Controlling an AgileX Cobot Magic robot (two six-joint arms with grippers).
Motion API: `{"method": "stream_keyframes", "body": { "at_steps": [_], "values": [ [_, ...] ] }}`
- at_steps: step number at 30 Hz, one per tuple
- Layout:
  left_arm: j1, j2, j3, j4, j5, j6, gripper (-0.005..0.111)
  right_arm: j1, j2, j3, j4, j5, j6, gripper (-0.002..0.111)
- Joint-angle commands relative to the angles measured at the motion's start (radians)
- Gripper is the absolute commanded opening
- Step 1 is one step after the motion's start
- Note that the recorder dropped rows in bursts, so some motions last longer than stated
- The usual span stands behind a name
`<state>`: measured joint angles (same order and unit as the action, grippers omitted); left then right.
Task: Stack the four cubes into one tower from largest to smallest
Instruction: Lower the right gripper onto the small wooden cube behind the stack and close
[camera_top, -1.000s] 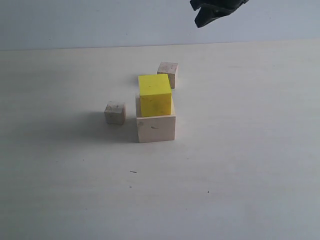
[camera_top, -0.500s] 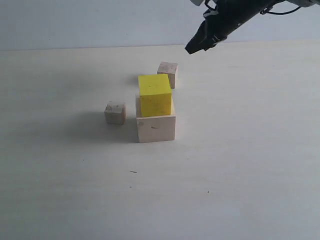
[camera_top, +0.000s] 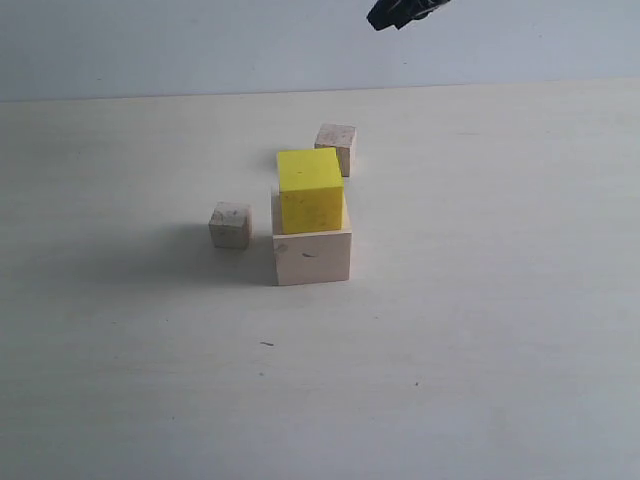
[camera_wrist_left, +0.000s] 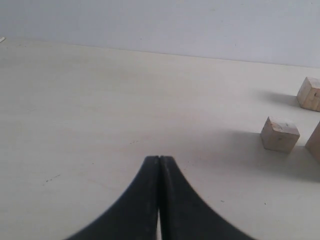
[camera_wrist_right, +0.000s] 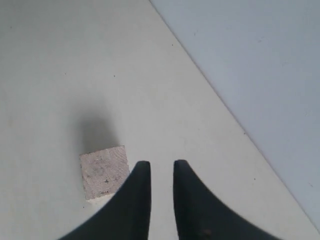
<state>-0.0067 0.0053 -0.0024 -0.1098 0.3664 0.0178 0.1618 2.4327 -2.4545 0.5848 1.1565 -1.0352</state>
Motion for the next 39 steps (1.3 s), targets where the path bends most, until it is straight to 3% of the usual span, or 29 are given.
{"method": "stream_keyframes", "body": {
  "at_steps": [1, 6, 13, 39],
  "values": [
    [-0.006, -0.005, 0.002, 0.002, -0.009, 0.004, 0.000, 0.000, 0.009, -0.007, 0.015, 0.056, -0.022, 0.029],
    [-0.006, -0.005, 0.002, 0.002, -0.009, 0.004, 0.000, 0.000, 0.060, -0.005, 0.047, 0.065, -0.115, 0.052],
    [-0.006, -0.005, 0.002, 0.002, -0.009, 0.004, 0.000, 0.000, 0.108, -0.005, 0.119, 0.065, -0.174, 0.068],
    [-0.006, -0.005, 0.002, 0.002, -0.009, 0.004, 0.000, 0.000, 0.267, -0.005, 0.259, 0.065, -0.325, 0.069]
  ]
}}
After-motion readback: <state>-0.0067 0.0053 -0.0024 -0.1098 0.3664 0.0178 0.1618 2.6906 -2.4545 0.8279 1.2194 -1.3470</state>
